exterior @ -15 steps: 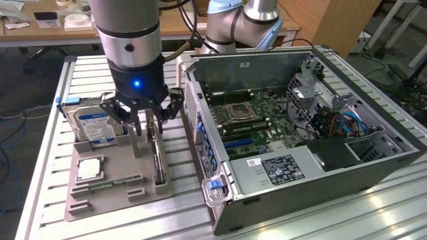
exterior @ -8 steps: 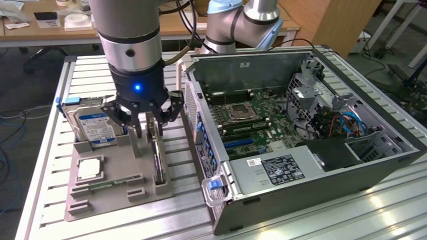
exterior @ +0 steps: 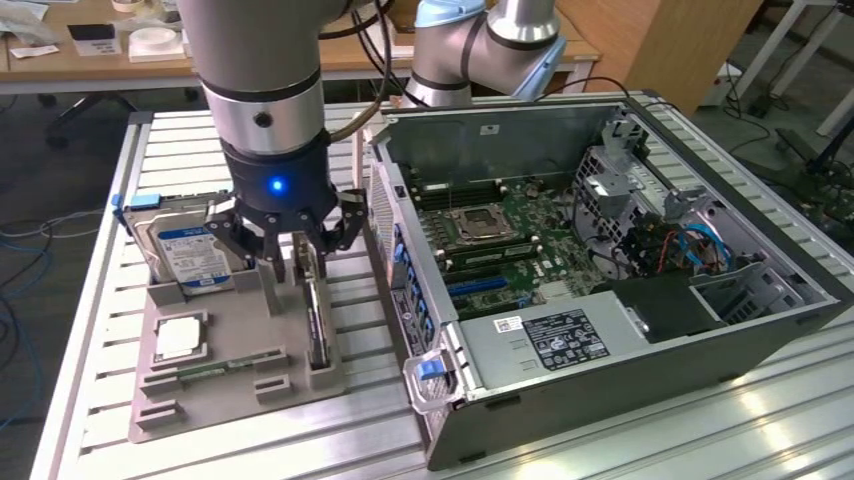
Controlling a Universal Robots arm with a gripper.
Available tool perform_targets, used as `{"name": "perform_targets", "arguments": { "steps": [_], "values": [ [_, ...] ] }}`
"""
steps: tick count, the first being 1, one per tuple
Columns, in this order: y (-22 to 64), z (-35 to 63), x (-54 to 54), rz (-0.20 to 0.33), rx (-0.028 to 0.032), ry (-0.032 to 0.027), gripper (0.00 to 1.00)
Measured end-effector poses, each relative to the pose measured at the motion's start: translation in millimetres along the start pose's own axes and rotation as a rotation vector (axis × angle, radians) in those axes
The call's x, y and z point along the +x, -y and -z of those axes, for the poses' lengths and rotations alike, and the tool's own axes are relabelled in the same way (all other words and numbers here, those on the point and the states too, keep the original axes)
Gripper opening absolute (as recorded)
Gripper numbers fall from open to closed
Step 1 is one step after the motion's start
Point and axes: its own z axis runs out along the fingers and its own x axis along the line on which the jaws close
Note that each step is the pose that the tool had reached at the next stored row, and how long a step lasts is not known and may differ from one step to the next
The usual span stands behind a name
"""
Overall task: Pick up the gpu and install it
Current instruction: 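Pick up the gpu and move the gpu toward the slot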
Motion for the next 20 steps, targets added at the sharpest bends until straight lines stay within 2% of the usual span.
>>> {"name": "perform_targets", "arguments": {
  "steps": [9, 15, 20],
  "values": [
    [0.0, -2.6, -1.9, 0.0, 0.0, 0.0, 0.47],
    [0.8, -9.4, -2.7, 0.0, 0.0003, 0.0, 0.47],
    [1.3, -14.6, -3.2, 0.008, 0.0041, -0.0029, 0.47]
  ]
}}
